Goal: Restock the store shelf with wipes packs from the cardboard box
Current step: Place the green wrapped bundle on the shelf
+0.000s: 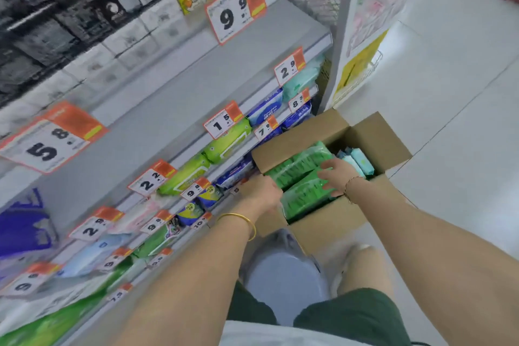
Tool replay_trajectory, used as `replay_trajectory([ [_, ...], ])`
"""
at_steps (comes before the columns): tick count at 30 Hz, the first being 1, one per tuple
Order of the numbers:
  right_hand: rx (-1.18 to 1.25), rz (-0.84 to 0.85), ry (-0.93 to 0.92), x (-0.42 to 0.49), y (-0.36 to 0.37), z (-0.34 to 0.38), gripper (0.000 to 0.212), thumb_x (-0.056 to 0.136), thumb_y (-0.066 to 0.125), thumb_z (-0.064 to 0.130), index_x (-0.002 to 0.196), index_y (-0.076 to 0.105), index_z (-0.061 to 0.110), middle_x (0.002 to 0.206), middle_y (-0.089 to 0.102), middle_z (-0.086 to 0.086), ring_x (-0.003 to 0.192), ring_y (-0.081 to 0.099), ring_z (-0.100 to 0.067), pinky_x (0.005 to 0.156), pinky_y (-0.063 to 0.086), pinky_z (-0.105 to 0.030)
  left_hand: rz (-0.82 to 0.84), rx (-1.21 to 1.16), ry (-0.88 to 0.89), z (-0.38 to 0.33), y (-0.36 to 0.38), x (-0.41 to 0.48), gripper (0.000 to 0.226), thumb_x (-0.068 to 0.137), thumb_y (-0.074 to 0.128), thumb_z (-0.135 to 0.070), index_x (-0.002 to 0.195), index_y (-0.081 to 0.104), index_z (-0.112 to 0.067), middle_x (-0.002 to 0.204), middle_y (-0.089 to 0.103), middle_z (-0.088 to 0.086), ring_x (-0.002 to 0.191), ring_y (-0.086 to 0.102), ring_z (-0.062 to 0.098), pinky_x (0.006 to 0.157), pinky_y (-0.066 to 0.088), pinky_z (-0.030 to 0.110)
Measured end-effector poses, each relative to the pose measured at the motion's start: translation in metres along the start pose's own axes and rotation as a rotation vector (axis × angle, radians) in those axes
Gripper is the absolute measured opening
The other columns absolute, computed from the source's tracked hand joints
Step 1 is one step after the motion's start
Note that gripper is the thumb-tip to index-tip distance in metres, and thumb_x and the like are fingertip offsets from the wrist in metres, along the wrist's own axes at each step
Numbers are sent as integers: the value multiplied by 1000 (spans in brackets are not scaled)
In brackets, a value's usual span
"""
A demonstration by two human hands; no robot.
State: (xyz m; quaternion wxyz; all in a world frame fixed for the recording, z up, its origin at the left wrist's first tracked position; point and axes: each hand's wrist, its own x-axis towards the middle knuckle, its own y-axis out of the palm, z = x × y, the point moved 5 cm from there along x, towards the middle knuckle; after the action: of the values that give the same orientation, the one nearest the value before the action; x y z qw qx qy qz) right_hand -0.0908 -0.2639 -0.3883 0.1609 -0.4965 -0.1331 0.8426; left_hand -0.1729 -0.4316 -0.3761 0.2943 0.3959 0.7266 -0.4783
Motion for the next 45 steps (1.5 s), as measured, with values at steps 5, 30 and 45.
replay_trajectory([
  [5, -51, -95, -40, 72, 20, -12, 42, 91, 52, 19, 132, 47, 10, 108, 56, -12, 99, 63, -31, 87, 54, -44, 37, -20, 56, 21, 27, 79, 12, 89, 44, -19, 93, 54, -14, 101, 65, 14, 90, 63, 28, 87, 55, 44],
  [30, -460, -605, -525, 236, 69, -48, 34, 86, 47, 10, 119, 56, 17, 117, 59, -9, 105, 56, -28, 84, 46, -35, -174, -92, 491, 60, 123, 284, 19, 89, 54, -8, 106, 61, -11, 114, 65, 11, 106, 60, 28, 91, 49, 34],
  [45, -757, -447, -692, 191, 86, -122, 45, 82, 47, -1, 124, 54, 15, 125, 49, -7, 115, 48, -26, 86, 44, -34, -424, 522, 428, 59, 174, 258, 16, 90, 58, -18, 104, 58, -8, 108, 61, 12, 103, 57, 31, 82, 51, 41],
])
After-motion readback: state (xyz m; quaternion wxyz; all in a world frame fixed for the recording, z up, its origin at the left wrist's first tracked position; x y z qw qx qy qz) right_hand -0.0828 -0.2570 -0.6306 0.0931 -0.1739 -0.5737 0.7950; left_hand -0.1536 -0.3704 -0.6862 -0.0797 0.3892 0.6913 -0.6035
